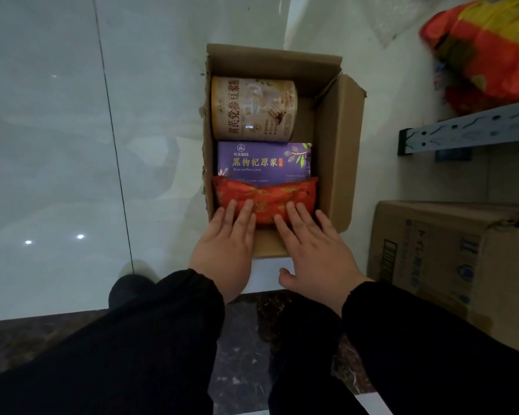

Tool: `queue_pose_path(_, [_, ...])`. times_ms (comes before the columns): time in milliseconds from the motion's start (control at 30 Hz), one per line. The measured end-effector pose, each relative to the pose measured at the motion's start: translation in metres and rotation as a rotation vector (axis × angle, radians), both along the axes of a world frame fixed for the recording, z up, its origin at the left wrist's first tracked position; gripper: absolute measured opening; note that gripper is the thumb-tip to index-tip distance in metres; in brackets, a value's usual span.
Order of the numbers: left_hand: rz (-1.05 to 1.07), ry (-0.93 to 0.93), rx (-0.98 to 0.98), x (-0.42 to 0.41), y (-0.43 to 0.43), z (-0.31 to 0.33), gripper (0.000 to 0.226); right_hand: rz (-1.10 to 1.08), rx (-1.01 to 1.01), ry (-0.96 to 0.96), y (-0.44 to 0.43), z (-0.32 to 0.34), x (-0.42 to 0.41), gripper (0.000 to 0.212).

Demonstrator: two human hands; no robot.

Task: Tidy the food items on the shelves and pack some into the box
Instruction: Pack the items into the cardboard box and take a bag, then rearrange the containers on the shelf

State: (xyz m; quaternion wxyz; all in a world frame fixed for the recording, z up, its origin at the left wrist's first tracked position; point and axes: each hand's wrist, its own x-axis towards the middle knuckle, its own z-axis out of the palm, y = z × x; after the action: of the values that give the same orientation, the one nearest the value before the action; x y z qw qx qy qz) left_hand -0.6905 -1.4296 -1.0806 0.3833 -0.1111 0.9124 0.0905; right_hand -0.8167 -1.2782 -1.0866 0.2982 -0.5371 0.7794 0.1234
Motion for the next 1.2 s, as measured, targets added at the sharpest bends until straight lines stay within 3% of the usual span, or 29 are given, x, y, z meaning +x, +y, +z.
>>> queue_pose_path(133, [-0.023,-0.024,0.004,0.000,-0.002,0.002,0.075,-0.045,-0.090,0.007,-0.003,0.000,0.003,0.094])
queue_pose_path(300, [0.114,0.284,0.037,-0.004,-0.013,0.004,0.084,-0.178,-0.281,0.000,-0.010,0.004,-0.007,0.099])
queue_pose_path(467, [0.059,0.211,-0.025,-0.008,-0.018,-0.002,0.068,-0.205,-0.207,-0.012,-0.022,-0.014,-0.015,0.094])
queue_pose_path(567, [0.043,0.163,-0.028,-0.013,-0.022,-0.004,0.070,-0.209,-0.179,-0.037,-0.024,-0.017,-0.019,0.090])
queue_pose_path(667, [0.018,0.015,-0.004,-0.018,-0.023,0.000,0.075,-0.202,-0.079,-0.081,-0.029,-0.009,-0.017,0.098])
queue_pose_path(767, [0.037,0.032,0.038,-0.026,-0.029,0.008,0.086,-0.245,0.016,-0.153,-0.038,0.009,-0.020,0.108])
queue_pose_path(833, [0.103,0.101,0.091,-0.027,-0.035,0.021,0.081,-0.261,-0.002,-0.167,-0.044,0.027,-0.022,0.101])
queue_pose_path(967, [0.206,0.238,0.012,-0.027,-0.051,0.081,0.073,-0.280,-0.052,-0.104,-0.057,0.087,-0.022,0.086])
queue_pose_path(1200, [0.296,0.326,-0.092,-0.029,-0.104,0.267,0.076,-0.278,-0.114,-0.067,-0.105,0.284,-0.031,0.085])
